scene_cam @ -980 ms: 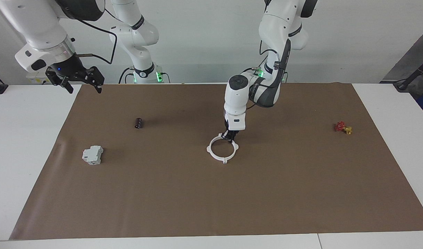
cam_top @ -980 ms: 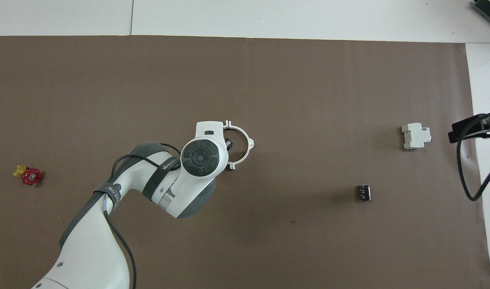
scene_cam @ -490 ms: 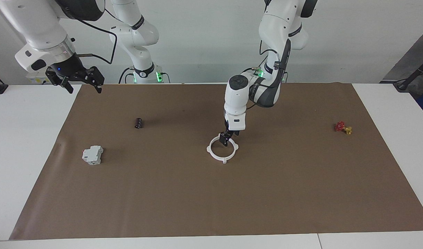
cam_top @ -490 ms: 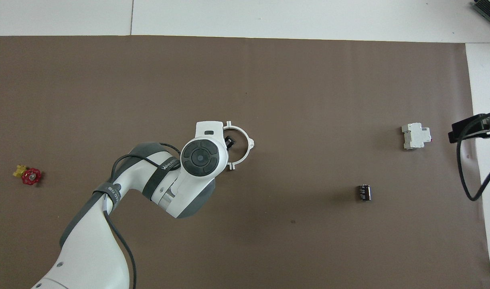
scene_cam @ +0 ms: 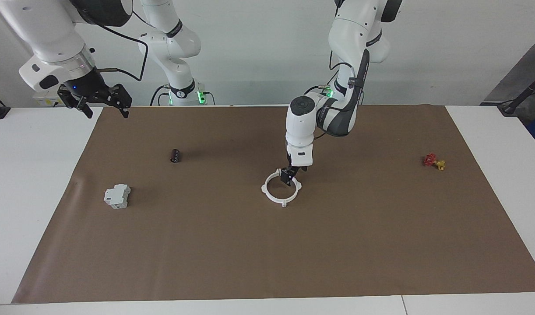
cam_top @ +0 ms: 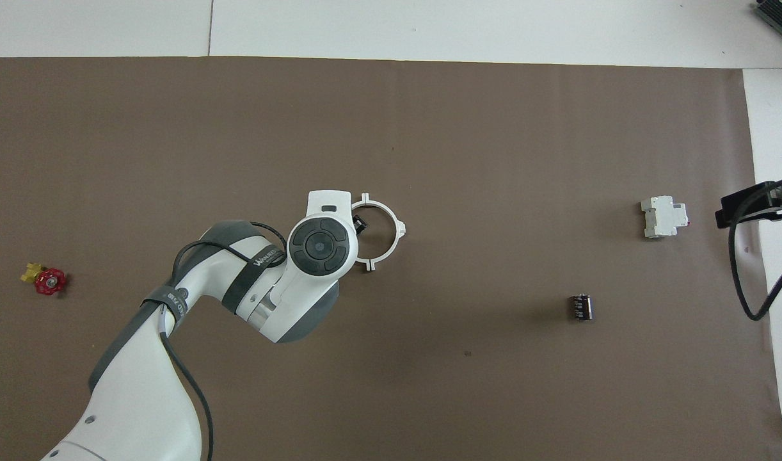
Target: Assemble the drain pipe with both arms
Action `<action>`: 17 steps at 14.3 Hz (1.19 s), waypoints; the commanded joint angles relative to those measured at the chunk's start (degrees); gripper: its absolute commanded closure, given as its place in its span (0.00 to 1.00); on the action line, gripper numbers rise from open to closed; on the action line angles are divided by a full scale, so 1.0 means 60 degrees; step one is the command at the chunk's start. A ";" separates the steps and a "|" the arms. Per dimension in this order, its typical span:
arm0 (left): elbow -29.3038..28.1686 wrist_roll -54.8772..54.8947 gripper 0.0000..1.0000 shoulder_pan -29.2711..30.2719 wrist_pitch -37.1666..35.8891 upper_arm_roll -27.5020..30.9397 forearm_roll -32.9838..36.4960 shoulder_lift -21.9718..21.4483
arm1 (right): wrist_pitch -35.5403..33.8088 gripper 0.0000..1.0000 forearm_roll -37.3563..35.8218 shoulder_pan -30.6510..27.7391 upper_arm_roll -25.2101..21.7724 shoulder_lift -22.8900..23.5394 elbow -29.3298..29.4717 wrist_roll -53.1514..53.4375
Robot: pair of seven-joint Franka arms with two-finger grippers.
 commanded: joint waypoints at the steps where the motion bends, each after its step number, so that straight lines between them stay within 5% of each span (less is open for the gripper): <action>1: 0.0368 0.1532 0.00 0.0737 -0.1385 -0.0007 0.0229 -0.0681 | 0.0235 0.00 0.0178 -0.0032 0.0005 -0.0244 -0.0319 -0.0042; 7: 0.0559 0.6951 0.00 0.2964 -0.4419 0.0036 -0.0327 -0.2734 | 0.0235 0.00 0.0178 -0.0032 0.0005 -0.0244 -0.0319 -0.0042; 13: 0.0851 1.2504 0.00 0.5923 -0.5093 0.0110 -0.1147 -0.3848 | 0.0250 0.00 0.0178 -0.0032 0.0005 -0.0244 -0.0319 -0.0042; 17: 0.1232 1.4607 0.00 0.6484 -0.6090 0.0051 -0.1148 -0.4025 | 0.0235 0.00 0.0178 -0.0032 0.0005 -0.0244 -0.0319 -0.0042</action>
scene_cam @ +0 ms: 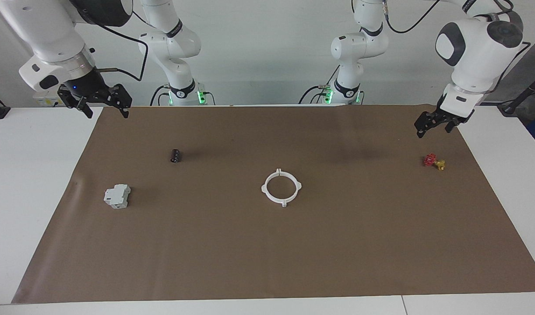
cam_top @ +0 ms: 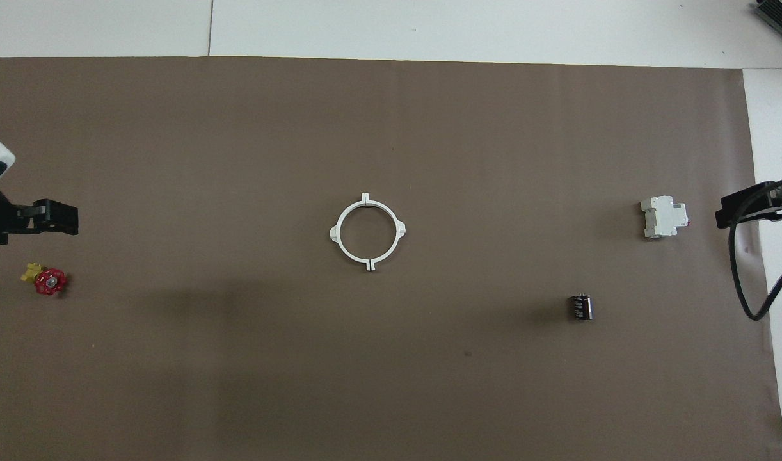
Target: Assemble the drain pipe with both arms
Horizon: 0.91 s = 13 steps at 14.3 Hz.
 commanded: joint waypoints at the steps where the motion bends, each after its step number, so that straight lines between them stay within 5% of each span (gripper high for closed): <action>1: 0.0230 0.0413 0.00 -0.0001 -0.0692 -0.0177 -0.0149 -0.0043 | 0.0235 0.00 0.0178 -0.0032 0.0005 -0.0244 -0.0318 -0.0042; 5: 0.0377 0.0354 0.00 -0.0672 -0.0474 -0.0412 -0.0150 -0.0014 | 0.0250 0.00 0.0178 -0.0032 0.0005 -0.0244 -0.0318 -0.0042; 8: 0.0391 -0.0068 0.00 -0.2852 -0.0445 0.1020 -0.0135 0.0001 | 0.0250 0.00 0.0178 -0.0032 0.0005 -0.0244 -0.0332 -0.0042; 13: 0.0435 -0.0760 0.00 -0.3048 0.0067 0.1083 -0.0150 -0.0072 | 0.0235 0.00 0.0164 -0.0032 0.0005 -0.0244 -0.0332 -0.0042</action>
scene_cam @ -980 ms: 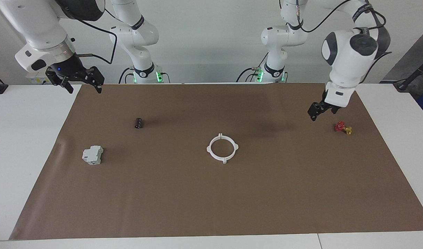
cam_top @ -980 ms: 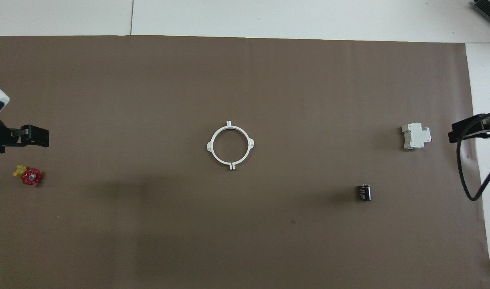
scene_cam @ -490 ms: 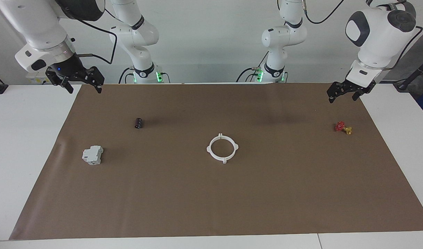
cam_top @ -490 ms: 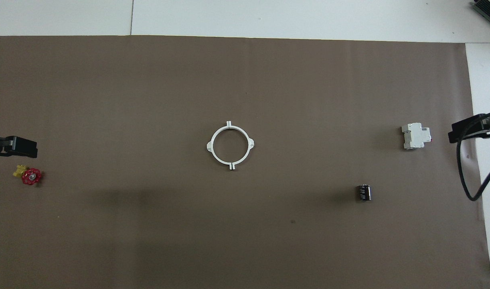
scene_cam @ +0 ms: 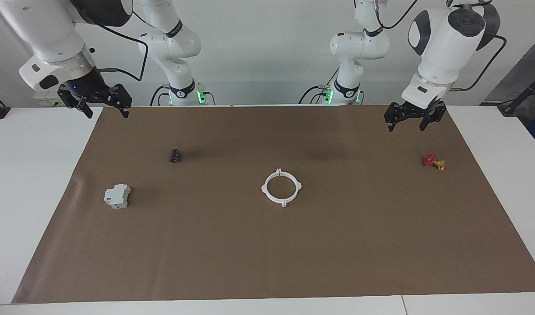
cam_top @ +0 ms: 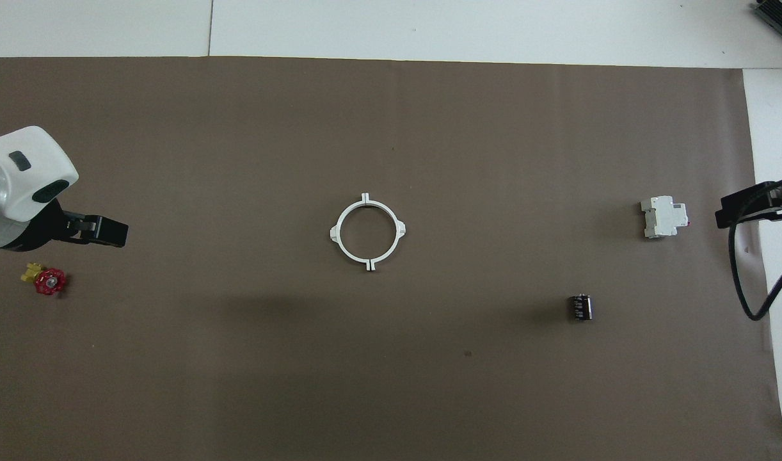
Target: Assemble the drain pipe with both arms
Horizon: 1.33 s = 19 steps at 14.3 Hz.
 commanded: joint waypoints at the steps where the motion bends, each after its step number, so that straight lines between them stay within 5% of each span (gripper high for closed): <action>1: 0.0158 -0.0105 0.00 -0.0205 0.0312 0.0277 -0.0110 0.0121 | 0.0235 0.00 0.0178 -0.0032 0.0005 -0.0243 -0.0332 -0.0041; 5: 0.1197 -0.0091 0.00 -0.0147 -0.0562 0.0278 -0.0124 0.0489 | 0.0250 0.00 0.0178 -0.0032 0.0005 -0.0243 -0.0332 -0.0041; 19: 0.1784 0.0114 0.00 -0.0044 -0.1416 0.0175 -0.0124 0.0372 | 0.0250 0.00 0.0178 -0.0032 0.0005 -0.0243 -0.0318 -0.0041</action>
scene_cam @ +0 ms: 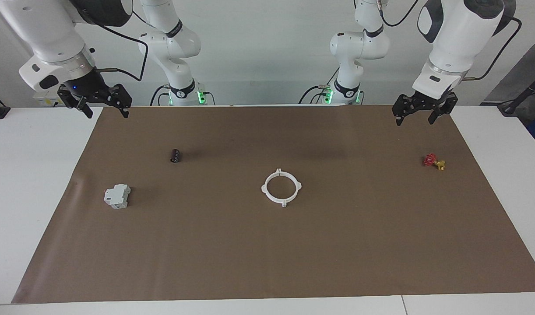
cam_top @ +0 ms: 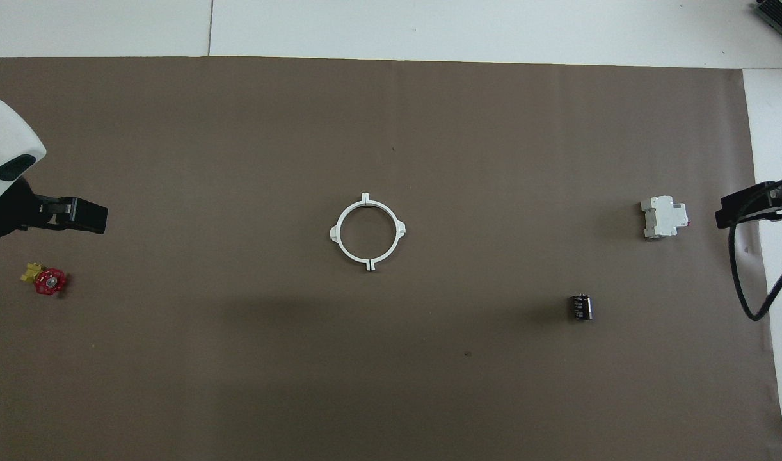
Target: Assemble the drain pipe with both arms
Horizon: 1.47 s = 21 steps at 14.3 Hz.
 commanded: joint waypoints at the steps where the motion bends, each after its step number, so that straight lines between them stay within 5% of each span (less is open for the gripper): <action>1: 0.0366 0.0102 0.00 -0.0035 -0.0341 0.0067 -0.0124 0.0065 | 0.0250 0.00 0.0178 -0.0032 0.0005 -0.0243 -0.0331 -0.0042; 11: -0.0309 0.0175 0.00 -0.0021 0.0830 0.0315 -0.0124 0.0079 | 0.0235 0.00 0.0178 -0.0032 0.0005 -0.0243 -0.0331 -0.0042; 16: 0.0936 0.0161 0.00 -0.0006 -0.1042 0.0272 -0.0768 0.0299 | 0.0249 0.00 0.0178 -0.0032 0.0005 -0.0243 -0.0316 -0.0042; 21: 0.0864 0.0175 0.00 -0.0006 -0.1060 0.0199 -0.0783 0.0270 | 0.0235 0.00 0.0178 -0.0032 0.0005 -0.0243 -0.0331 -0.0042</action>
